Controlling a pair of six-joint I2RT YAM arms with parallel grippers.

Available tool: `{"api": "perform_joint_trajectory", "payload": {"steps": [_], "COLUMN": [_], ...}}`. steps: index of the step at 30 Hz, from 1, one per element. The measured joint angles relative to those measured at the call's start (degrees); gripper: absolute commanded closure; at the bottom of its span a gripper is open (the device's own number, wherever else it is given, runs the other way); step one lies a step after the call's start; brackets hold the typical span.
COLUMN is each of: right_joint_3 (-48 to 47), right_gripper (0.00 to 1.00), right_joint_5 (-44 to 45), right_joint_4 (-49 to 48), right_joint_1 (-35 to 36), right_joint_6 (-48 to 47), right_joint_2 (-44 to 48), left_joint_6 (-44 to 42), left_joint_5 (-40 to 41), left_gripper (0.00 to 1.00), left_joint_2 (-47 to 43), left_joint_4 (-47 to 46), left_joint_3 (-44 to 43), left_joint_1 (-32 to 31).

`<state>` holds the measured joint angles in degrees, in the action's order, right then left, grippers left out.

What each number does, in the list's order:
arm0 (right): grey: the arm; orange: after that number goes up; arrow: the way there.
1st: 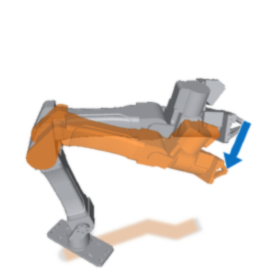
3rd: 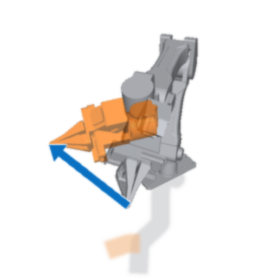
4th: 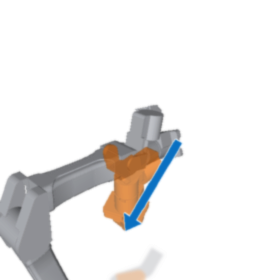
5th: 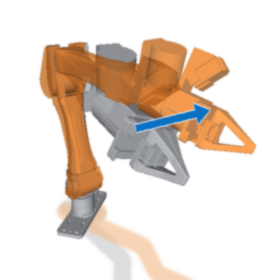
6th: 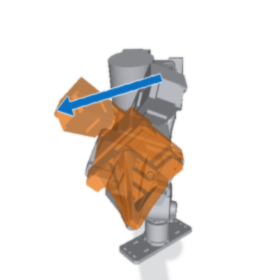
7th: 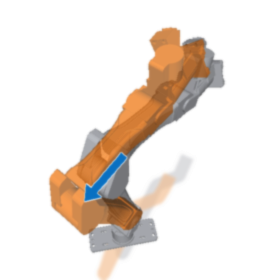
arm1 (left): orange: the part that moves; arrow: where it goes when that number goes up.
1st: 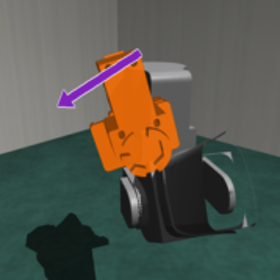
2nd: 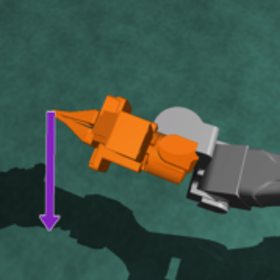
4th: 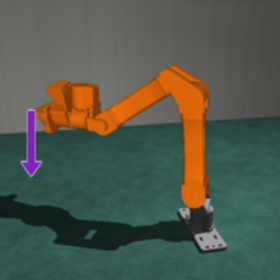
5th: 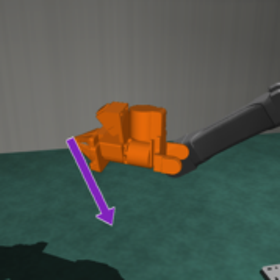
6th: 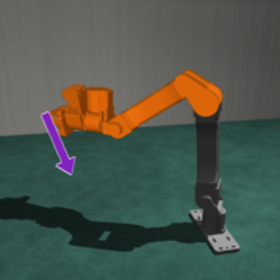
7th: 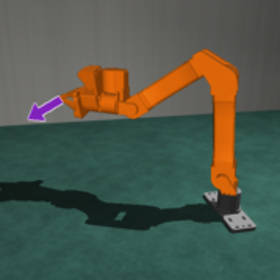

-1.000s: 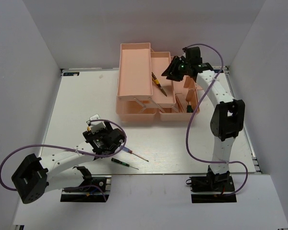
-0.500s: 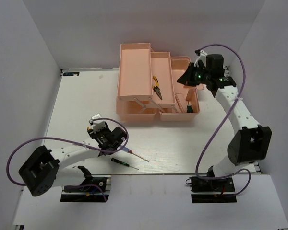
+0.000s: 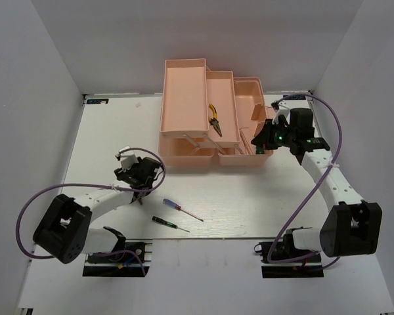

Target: Sort the tools into containers

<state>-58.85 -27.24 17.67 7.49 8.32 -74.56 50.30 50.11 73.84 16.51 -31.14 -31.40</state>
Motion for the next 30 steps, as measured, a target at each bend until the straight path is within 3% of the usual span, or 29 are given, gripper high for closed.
{"api": "perform_joint_trajectory", "payload": {"steps": [9, 20, 22, 26, 29, 30], "right_joint_3": [0.7, 3.2, 3.4, 3.5, 3.5, 3.6], "right_gripper": [1.00, 1.00, 1.00, 1.00, 0.99, 0.77], "right_joint_5": [-2.4, -6.2, -6.9, -8.2, -9.1, -9.5], "right_joint_4": [-1.7, -3.2, -3.3, -3.7, -4.3, -4.4], "right_joint_1": [-3.4, -6.5, -7.3, -9.2, -10.2, -10.4], "right_joint_6": [0.5, 2.7, 3.2, 3.7, 4.2, 4.4], "right_joint_2": [0.5, 1.2, 1.4, 1.8, 2.0, 2.1], "left_joint_6": [-4.0, -6.8, -6.8, -6.8, -6.9, -6.9], "left_joint_5": [-7.9, -11.6, -12.1, -12.7, -13.6, -13.9], "left_gripper": [0.35, 0.54, 0.61, 0.87, 1.00, 1.00], "left_joint_2": [4.6, 8.5, 8.5, 8.4, 7.8, 7.4], "left_joint_4": [-3.2, -6.1, -6.3, -6.4, -5.9, -5.4], "left_joint_3": [-0.1, -1.6, -1.6, -1.6, -1.6, -1.5], "left_joint_1": [4.9, 7.8, 8.1, 8.4, 8.5, 8.5]}}
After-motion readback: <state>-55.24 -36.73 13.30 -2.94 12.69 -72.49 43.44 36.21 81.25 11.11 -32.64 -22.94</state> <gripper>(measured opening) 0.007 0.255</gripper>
